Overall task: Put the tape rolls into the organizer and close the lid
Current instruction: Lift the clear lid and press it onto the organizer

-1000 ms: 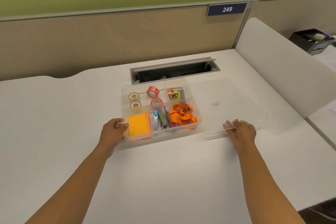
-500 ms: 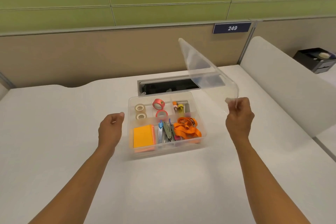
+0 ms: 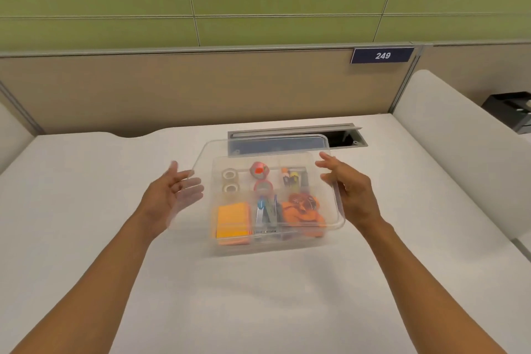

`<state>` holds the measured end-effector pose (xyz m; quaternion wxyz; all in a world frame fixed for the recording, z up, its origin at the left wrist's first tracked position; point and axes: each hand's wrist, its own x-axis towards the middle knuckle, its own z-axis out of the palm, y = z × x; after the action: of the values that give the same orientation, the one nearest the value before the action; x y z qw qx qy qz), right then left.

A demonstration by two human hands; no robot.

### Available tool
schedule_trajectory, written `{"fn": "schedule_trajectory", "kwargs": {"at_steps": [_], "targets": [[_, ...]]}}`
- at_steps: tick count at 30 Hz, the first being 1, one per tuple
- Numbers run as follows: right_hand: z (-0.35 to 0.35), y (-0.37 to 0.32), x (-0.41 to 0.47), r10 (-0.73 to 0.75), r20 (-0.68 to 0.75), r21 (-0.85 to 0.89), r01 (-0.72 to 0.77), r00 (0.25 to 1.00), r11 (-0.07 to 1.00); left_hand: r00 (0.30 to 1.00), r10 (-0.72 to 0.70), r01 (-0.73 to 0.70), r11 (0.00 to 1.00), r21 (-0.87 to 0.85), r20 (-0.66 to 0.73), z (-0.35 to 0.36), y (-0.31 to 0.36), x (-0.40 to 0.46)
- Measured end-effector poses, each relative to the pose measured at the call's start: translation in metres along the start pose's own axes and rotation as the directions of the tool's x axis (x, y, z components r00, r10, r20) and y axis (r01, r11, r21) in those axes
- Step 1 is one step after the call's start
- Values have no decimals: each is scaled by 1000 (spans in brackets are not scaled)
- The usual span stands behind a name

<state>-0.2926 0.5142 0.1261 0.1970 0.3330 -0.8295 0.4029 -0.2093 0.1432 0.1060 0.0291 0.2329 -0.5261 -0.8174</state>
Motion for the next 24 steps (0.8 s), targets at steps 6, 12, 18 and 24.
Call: {"fn": "schedule_trajectory", "kwargs": {"at_steps": [6,12,18,24], "targets": [[8,21,-8,93,-65,55,-89,994,995,998,57,-57,993,104,3,-8,-21,-1],[17,37,-16,528,62,476,-490,847,731,996,86,-84,993,77,-25,1,-33,0],[24,56,-13,750,219,476,-739,624,476,987,133,-109,963,245,-85,12,-39,5],[42,58,-9,742,3,68,-741,670,668,958,229,-85,800,594,-171,25,-51,23]]}}
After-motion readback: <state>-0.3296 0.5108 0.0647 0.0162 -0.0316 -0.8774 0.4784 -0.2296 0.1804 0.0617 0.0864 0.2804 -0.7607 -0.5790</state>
